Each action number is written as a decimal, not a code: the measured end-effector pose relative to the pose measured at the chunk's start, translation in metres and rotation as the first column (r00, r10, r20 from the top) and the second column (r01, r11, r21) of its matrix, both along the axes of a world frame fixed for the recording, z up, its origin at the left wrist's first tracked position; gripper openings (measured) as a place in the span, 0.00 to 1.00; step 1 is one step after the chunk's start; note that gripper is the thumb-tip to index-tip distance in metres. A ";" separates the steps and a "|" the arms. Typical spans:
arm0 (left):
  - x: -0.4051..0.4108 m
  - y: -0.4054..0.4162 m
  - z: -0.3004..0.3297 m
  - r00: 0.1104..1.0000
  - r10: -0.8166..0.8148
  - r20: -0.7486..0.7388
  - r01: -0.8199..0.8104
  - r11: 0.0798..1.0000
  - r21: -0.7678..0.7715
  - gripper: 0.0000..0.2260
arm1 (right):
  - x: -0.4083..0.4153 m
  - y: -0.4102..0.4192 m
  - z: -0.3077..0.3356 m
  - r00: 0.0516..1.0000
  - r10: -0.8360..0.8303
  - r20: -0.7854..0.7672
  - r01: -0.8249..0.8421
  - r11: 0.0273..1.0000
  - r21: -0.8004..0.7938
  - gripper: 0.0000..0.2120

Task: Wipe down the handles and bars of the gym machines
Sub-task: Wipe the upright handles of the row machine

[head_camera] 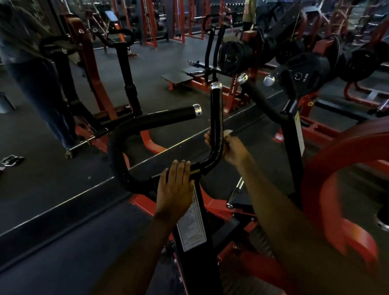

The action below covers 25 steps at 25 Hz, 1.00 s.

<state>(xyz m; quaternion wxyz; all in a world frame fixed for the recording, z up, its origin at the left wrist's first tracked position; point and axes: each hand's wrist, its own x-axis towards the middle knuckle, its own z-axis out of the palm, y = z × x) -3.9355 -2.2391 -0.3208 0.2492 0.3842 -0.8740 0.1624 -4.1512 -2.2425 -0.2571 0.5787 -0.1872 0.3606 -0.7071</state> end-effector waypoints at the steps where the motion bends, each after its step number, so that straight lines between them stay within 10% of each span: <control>1: 0.001 0.002 -0.003 1.000 -0.004 -0.004 0.004 1.000 0.003 0.23 | 0.007 0.003 -0.007 0.996 -0.036 0.077 0.037 0.999 -0.020 0.20; 9: 0.000 0.002 0.004 1.000 0.002 -0.007 -0.002 0.999 -0.032 0.23 | 0.053 0.041 -0.035 0.984 -0.065 0.163 0.063 0.998 0.017 0.13; 12: 0.000 0.003 0.000 1.000 0.003 -0.011 -0.004 1.000 -0.024 0.23 | 0.073 0.062 -0.036 0.984 -0.164 -0.073 0.172 0.975 0.137 0.11; 15: 0.000 0.002 0.001 0.999 -0.004 0.035 0.004 1.000 -0.007 0.23 | 0.048 0.050 -0.009 0.426 -0.524 -0.738 0.622 0.762 -0.182 0.13; 19: 0.002 0.004 0.005 0.998 -0.002 0.057 0.000 0.999 0.036 0.24 | 0.034 0.030 -0.025 -0.500 -0.392 -0.772 0.046 0.878 -0.476 0.18; 21: 0.004 0.006 0.006 0.999 -0.006 0.052 0.003 0.999 0.053 0.24 | 0.048 0.038 -0.034 -0.602 -0.319 -0.732 0.052 0.899 -0.434 0.16; 25: 0.005 0.009 0.014 0.997 -0.034 0.063 0.023 0.986 0.164 0.25 | 0.080 0.069 -0.043 -0.460 -0.149 -0.875 0.099 0.971 -0.217 0.23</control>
